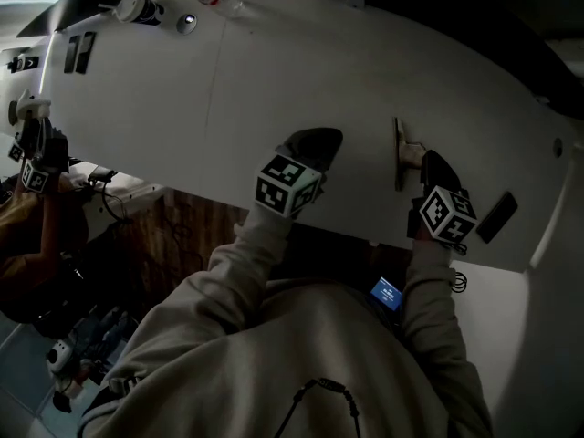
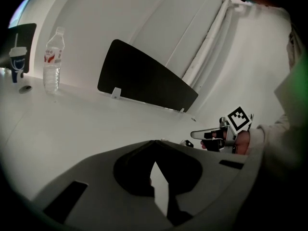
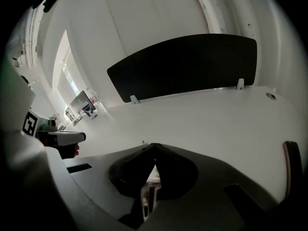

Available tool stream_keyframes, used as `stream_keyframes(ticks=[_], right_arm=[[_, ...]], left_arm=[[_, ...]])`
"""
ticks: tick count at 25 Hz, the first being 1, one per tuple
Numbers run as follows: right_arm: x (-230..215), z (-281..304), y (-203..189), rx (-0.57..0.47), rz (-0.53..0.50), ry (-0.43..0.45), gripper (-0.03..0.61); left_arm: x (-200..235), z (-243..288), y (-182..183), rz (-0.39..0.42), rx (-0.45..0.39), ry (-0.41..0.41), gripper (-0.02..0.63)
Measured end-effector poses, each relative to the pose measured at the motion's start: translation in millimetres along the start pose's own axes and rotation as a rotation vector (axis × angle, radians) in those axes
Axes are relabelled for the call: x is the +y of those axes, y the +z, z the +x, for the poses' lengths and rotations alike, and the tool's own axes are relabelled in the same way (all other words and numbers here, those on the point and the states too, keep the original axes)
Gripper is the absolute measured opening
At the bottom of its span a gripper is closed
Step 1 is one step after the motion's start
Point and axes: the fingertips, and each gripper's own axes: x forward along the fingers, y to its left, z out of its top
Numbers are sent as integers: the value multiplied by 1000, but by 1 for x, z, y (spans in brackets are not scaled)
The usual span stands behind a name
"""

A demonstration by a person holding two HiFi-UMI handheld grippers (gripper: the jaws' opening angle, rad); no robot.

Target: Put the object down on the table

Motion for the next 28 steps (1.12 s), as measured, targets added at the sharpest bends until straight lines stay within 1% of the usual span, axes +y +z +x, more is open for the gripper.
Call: stream_keyframes(ticks=[5,8,12,17,21,28], right_arm=[[14,-4,22,-27,-1,44,20],[17,-10,36,-53,-3,53,20],[26,-21,55,-82,-34,60,20],[32,-37,82,-117,-47,61,20],[43,-53,111,-162,-63,73,20],[65,-89,173,-256,-116,81,20]], left_arm=[[-5,-3,28,36,-28,0,3],[-9,-7,42,54,-48,-5,3],[-12,-16,59,68,-71,0,3],[-20,-27,90,103,-100,-3,3],[-29,-36,117,134,-135,-9,3],[-43,-64,179,189,-219,-13,3]])
